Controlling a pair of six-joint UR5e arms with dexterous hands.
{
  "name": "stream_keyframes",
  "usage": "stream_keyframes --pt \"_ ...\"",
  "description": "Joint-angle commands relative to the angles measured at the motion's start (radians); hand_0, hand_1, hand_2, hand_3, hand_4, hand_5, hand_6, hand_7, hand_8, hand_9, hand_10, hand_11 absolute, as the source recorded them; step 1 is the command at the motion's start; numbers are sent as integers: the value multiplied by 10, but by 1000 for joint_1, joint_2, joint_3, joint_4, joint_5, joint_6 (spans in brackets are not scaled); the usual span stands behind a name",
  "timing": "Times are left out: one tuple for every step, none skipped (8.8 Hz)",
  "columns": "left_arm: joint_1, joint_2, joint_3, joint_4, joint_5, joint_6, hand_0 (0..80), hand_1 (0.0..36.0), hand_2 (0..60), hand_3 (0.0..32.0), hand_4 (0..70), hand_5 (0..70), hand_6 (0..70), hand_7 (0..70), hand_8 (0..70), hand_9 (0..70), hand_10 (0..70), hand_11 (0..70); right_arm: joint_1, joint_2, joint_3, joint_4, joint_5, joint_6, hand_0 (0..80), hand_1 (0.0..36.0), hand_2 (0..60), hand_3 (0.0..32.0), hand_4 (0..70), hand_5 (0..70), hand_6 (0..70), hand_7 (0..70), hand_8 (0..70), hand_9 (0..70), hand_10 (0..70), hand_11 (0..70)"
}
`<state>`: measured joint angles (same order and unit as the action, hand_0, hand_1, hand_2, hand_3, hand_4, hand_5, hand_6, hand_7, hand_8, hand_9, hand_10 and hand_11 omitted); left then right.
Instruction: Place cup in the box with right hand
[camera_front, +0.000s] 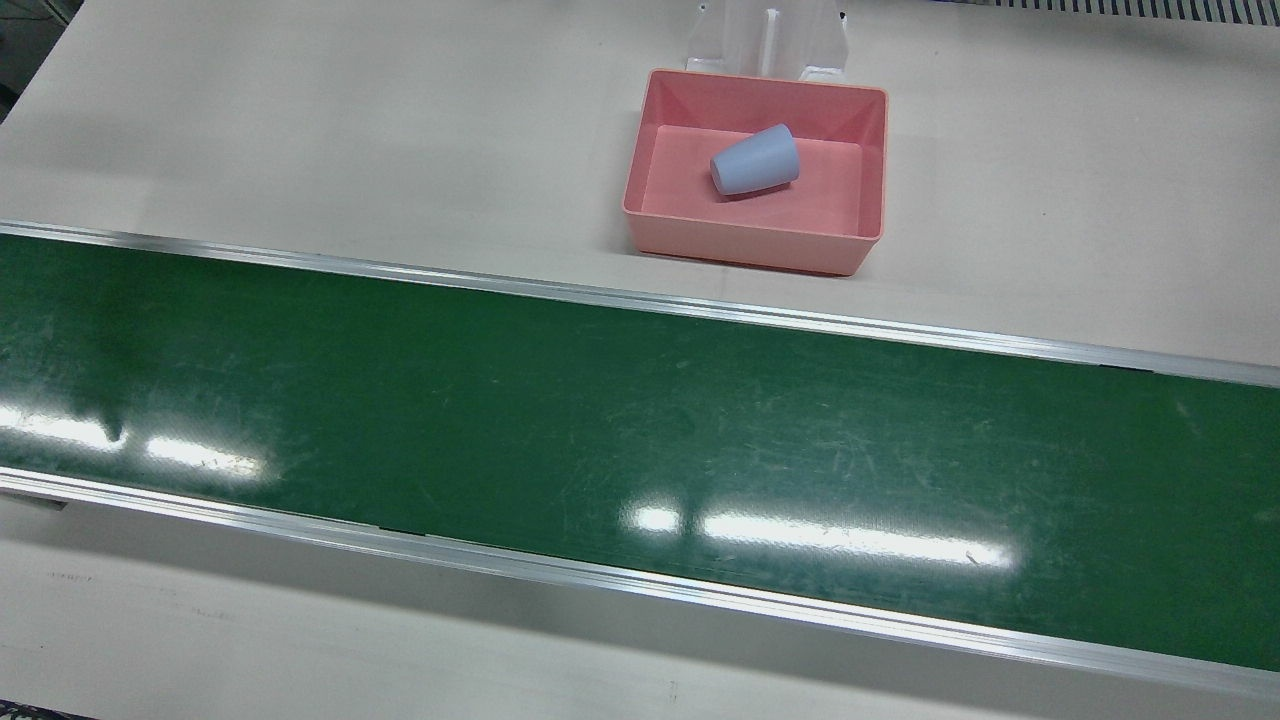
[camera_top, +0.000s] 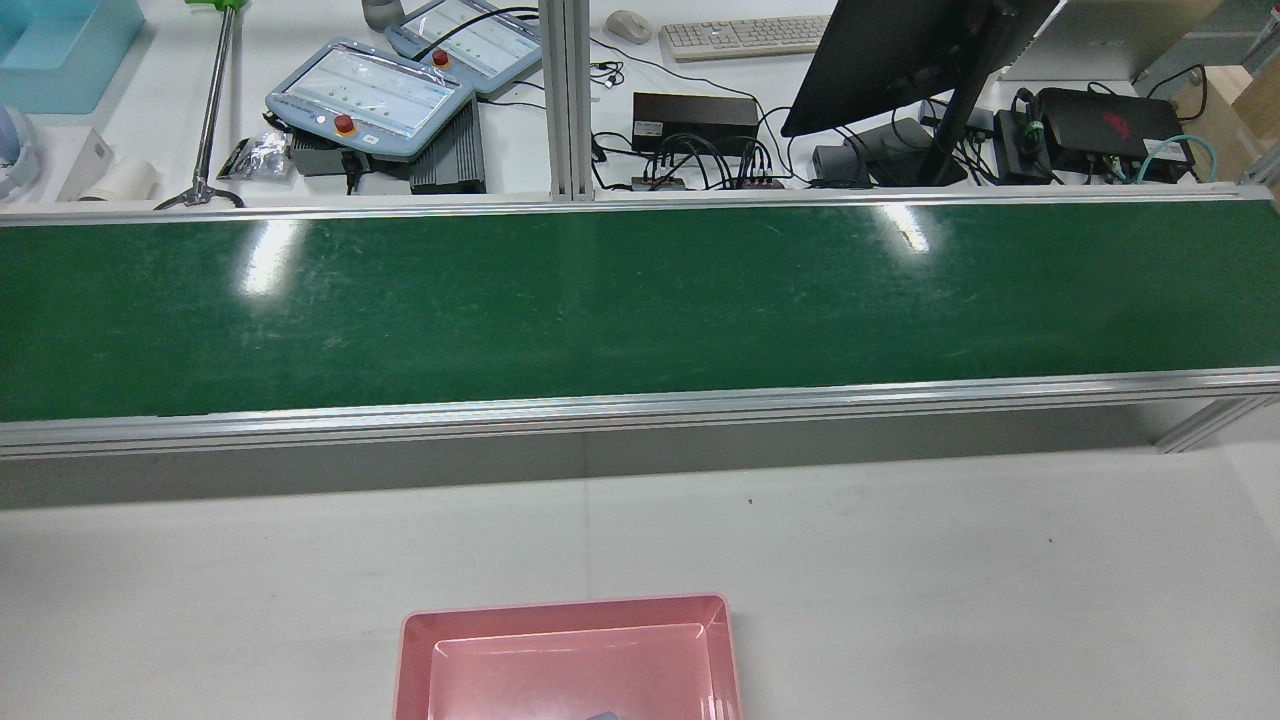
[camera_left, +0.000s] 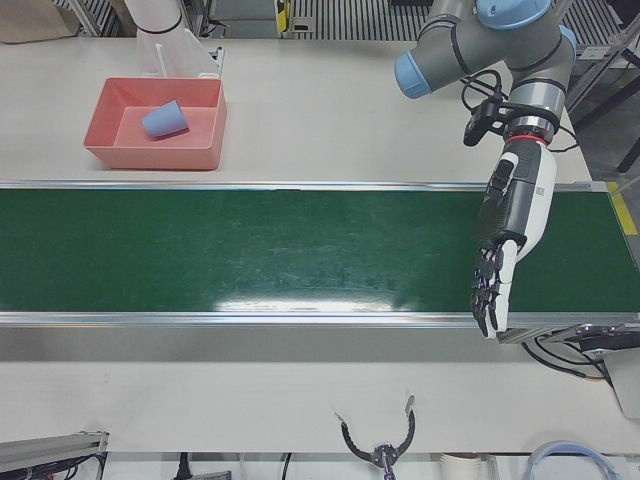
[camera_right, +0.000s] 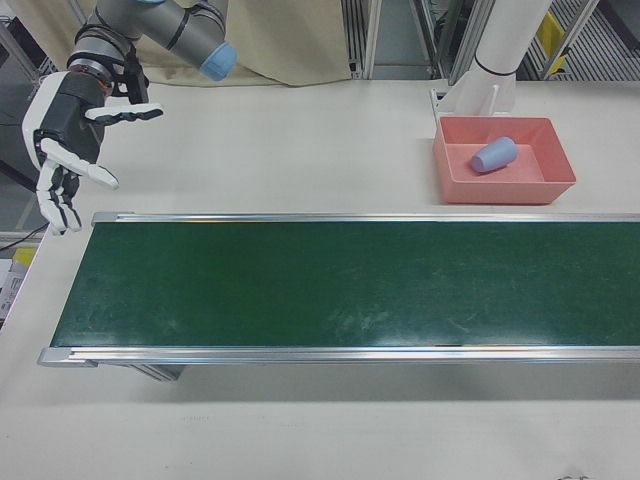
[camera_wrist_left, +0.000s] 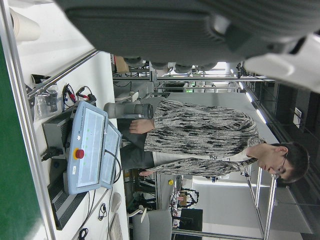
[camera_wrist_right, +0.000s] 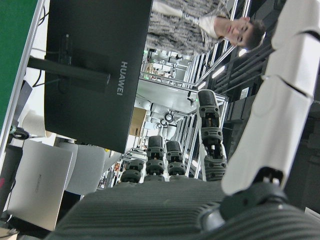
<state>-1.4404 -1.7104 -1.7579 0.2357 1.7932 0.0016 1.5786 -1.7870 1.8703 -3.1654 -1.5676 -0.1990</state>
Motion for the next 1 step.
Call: stream_keyframes --pt "0 0 -2 1 0 0 0 0 0 0 0 0 0 0 0 0 0 0 63 3 -56 27 -3 7 523 143 65 0 282 59 66 215 119 213 69 115"
